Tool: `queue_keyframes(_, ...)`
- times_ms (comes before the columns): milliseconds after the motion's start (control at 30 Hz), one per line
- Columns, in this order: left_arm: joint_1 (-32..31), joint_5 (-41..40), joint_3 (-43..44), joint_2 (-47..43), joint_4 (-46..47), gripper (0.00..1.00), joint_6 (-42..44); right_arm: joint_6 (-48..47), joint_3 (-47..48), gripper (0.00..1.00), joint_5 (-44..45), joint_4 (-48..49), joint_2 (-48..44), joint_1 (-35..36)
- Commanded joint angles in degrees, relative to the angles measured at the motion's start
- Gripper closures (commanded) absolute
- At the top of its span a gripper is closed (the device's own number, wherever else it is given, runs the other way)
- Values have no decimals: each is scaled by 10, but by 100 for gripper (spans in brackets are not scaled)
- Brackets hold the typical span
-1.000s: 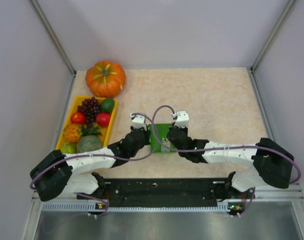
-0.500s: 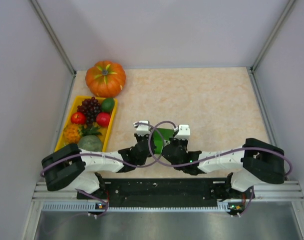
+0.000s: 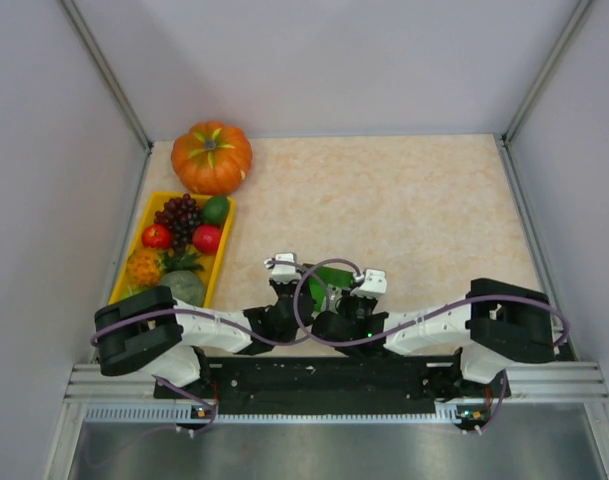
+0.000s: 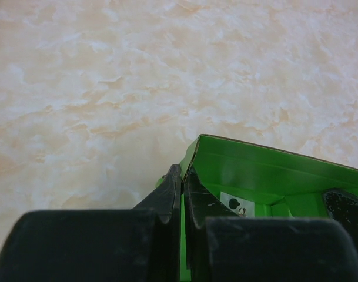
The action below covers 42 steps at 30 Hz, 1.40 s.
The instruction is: Fold the paper box
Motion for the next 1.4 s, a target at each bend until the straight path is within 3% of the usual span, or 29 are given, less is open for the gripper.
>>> queue_keyframes(0, -14, -29, -31, 10, 6, 100, -47, 89, 11, 100, 11, -81, 24, 20)
queue_keyframes(367, -23, 2, -85, 17, 76, 100, -56, 124, 15, 100, -8, -137, 68, 39)
queue_keyframes(600, -24, 20, -87, 11, 60, 100, -47, 111, 7, 92, -23, -150, 54, 51)
queue_keyframes(767, -26, 10, -94, 7, 58, 100, -49, 90, -2, 78, -35, -157, 23, 67)
queue_keyframes(833, -27, 7, -95, 10, 59, 100, -53, 89, -7, 65, -40, -166, 8, 78)
queue_keyframes(1000, -34, -7, -95, 10, 56, 100, -56, 56, -8, 38, -73, -213, -78, 96)
queue_keyframes(1100, -37, -17, -95, 9, 48, 100, -61, 13, -1, 29, -115, -248, -153, 106)
queue_keyframes(1300, -44, -28, -93, 9, 44, 100, -63, -100, -39, 24, -224, -254, -344, 93)
queue_keyframes(1367, -47, -30, -88, 11, 40, 100, -64, -129, -50, 24, -290, -245, -396, 54)
